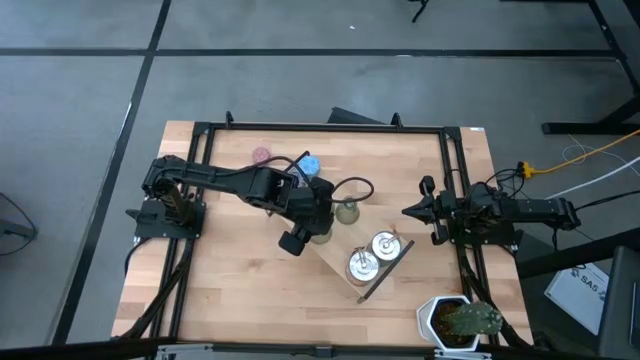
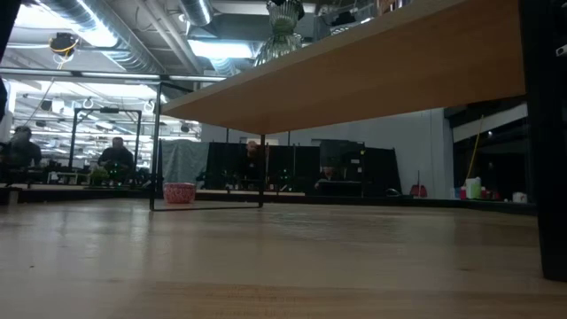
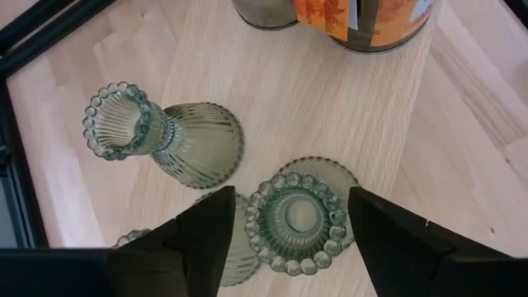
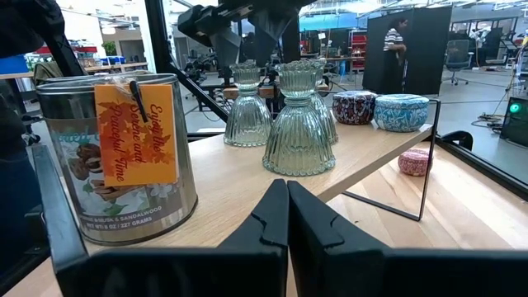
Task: Pick & Place candle stick holders
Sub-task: Put the transparent candle holder on the shelf, then adjust the transparent candle holder on the shelf, then put the pink yellow scented candle on the shelf
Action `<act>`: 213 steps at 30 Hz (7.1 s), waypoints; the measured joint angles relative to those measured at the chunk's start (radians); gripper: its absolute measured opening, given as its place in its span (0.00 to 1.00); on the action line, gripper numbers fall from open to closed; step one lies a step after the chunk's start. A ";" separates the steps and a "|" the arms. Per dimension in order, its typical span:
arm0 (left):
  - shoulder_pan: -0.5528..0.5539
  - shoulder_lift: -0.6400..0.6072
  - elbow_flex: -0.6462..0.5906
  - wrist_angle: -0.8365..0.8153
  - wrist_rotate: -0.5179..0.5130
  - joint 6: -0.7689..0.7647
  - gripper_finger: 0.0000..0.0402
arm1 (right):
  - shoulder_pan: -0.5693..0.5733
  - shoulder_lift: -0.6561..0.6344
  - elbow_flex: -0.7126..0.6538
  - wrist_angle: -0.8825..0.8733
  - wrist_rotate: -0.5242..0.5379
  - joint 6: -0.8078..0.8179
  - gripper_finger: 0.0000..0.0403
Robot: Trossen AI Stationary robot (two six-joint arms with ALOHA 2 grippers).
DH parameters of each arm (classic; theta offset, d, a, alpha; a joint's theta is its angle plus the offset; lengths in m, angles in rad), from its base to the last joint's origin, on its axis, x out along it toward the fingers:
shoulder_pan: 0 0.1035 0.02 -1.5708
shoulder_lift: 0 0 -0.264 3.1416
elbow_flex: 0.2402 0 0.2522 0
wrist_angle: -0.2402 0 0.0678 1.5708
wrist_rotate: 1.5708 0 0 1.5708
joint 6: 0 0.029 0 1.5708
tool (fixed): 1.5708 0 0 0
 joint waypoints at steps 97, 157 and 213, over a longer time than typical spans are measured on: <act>0.021 -0.047 -0.116 0.069 0.112 -0.135 0.00 | 0.000 0.000 0.000 0.000 0.000 0.000 0.00; 0.218 -0.092 -0.114 -0.054 -0.007 -0.124 0.00 | 0.000 0.000 0.000 0.000 0.000 0.000 0.00; 0.356 -0.145 -0.023 -0.130 0.113 -0.132 0.00 | 0.000 0.000 0.000 0.000 0.000 0.000 0.00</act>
